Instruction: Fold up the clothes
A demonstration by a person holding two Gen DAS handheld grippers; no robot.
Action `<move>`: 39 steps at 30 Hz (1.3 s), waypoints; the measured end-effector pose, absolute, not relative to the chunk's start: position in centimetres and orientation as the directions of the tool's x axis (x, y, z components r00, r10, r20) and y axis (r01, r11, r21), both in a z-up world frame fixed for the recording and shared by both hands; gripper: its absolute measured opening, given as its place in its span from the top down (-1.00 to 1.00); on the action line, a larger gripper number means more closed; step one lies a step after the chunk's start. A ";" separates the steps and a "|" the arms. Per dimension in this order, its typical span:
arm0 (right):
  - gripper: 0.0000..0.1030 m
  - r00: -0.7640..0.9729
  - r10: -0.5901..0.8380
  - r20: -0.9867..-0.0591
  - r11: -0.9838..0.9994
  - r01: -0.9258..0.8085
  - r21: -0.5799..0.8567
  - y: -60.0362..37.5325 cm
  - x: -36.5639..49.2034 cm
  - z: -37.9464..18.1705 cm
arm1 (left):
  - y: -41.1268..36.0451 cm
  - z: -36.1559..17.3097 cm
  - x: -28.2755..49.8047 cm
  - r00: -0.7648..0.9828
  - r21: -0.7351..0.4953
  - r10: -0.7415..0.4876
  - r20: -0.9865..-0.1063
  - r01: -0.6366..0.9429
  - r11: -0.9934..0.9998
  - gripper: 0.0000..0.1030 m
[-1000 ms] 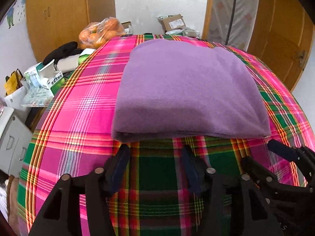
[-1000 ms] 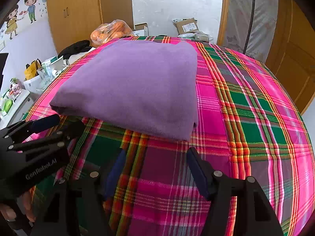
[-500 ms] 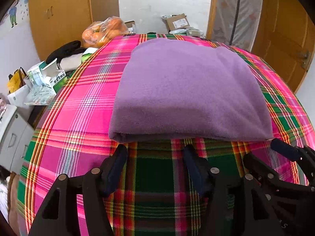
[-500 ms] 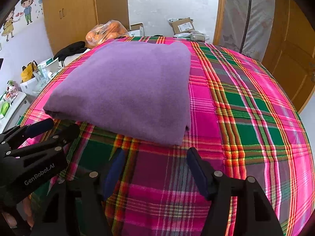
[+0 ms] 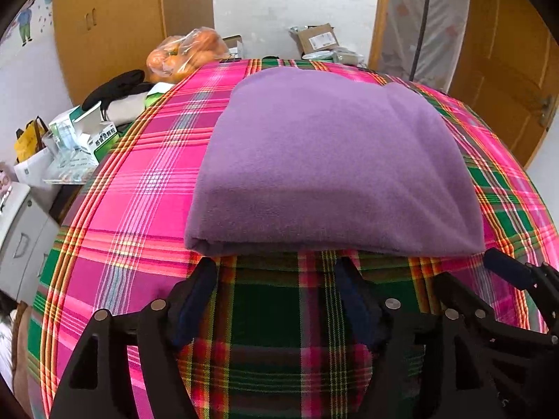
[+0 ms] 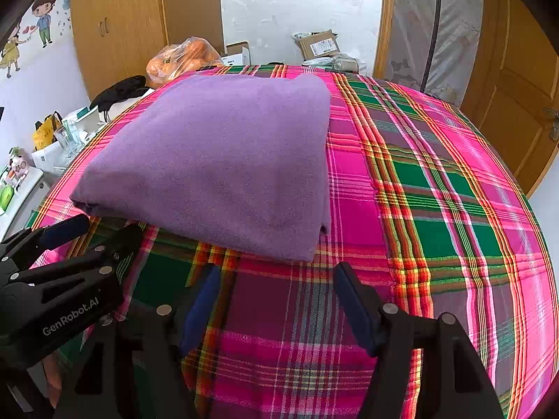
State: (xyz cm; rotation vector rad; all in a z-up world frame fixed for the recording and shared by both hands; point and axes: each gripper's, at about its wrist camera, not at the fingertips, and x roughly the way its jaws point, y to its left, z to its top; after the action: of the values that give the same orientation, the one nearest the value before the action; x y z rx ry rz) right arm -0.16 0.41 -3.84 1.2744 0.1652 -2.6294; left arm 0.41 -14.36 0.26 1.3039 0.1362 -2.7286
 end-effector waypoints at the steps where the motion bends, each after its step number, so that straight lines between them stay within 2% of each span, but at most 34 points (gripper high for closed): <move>1: -0.32 -0.602 -0.144 -0.785 -0.971 0.240 -0.006 0.4 -0.1 -3.8 | -14.4 0.3 0.4 -0.623 -0.032 -0.064 -0.779 0.141 -0.989 -0.41; 39: -0.33 -0.602 -0.149 -0.785 -0.970 0.242 -0.002 0.5 -0.1 -3.9 | -14.5 0.3 0.3 -0.621 -0.036 -0.057 -0.782 0.136 -0.990 -0.42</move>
State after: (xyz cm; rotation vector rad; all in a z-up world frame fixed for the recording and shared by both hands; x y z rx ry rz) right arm -0.15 0.53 -3.94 1.2716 0.1586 -2.6268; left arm 0.30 -14.55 0.32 1.3129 0.1391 -2.7322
